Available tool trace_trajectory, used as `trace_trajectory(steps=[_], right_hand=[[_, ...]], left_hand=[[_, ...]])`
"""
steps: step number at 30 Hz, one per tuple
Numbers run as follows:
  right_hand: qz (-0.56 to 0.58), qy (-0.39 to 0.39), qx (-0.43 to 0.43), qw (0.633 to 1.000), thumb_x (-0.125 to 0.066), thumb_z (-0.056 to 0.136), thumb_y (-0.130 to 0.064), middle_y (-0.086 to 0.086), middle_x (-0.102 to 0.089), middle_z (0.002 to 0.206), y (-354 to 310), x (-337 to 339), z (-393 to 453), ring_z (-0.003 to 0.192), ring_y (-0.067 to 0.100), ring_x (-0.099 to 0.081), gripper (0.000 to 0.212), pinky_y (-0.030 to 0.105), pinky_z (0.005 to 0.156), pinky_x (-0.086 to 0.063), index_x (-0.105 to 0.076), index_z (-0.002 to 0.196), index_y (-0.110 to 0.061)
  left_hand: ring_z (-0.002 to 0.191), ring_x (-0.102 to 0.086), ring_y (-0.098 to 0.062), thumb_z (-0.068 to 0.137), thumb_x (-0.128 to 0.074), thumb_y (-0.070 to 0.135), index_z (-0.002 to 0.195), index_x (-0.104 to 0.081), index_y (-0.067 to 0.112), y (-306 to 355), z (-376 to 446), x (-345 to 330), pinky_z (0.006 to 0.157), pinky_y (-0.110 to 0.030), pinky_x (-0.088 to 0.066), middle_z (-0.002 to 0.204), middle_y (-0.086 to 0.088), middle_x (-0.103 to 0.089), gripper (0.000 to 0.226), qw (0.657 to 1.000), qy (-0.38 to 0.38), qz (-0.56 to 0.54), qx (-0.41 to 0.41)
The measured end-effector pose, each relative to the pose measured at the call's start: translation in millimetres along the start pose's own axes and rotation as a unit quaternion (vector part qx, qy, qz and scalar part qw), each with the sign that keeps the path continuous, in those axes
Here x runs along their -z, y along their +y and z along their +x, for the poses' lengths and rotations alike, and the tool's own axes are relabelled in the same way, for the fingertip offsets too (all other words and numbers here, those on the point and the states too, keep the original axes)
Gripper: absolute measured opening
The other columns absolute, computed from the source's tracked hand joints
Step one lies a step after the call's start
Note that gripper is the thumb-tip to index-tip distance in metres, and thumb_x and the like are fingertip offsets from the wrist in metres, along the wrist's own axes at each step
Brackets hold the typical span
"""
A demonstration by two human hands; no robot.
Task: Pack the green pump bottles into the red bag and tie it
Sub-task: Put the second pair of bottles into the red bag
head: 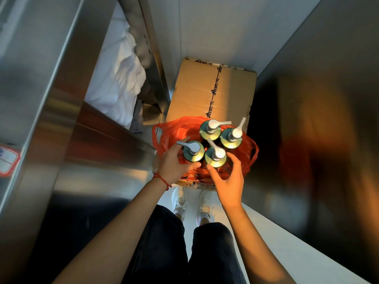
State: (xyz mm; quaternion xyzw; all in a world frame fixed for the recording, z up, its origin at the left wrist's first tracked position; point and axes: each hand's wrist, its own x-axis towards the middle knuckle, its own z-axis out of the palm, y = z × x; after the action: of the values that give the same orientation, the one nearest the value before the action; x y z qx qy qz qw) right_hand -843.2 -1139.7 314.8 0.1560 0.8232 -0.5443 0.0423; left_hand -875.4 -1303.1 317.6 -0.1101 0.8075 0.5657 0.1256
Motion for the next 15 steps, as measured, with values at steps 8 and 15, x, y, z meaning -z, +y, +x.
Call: trace_trajectory(steps=[8,15], right_hand=[[0.026,0.03,-0.042,0.998,-0.072,0.076,-0.031,0.003,-0.054,0.129,6.1,21.7,-9.7,0.118,0.015,-0.052,0.057,0.029,0.098,-0.043,-0.046,0.126,-0.022],[0.058,0.113,-0.065,0.99,-0.064,0.085,-0.024,0.008,-0.058,0.125,16.2,49.9,6.5,0.106,0.007,-0.057,0.044,0.008,0.085,-0.044,-0.051,0.125,-0.014]], left_hand=[[0.116,-0.05,-0.018,0.063,-0.079,0.006,0.124,-0.047,0.022,-2.5,-13.0,14.1,0.094,-0.03,-0.044,0.122,-0.005,-0.056,0.07,0.991,0.007,-0.119,0.06],[0.104,-0.056,-0.013,0.077,-0.067,0.008,0.123,-0.051,0.012,-14.3,-5.6,36.2,0.081,-0.012,-0.046,0.115,-0.004,-0.059,0.049,0.971,0.132,-0.17,0.105]])
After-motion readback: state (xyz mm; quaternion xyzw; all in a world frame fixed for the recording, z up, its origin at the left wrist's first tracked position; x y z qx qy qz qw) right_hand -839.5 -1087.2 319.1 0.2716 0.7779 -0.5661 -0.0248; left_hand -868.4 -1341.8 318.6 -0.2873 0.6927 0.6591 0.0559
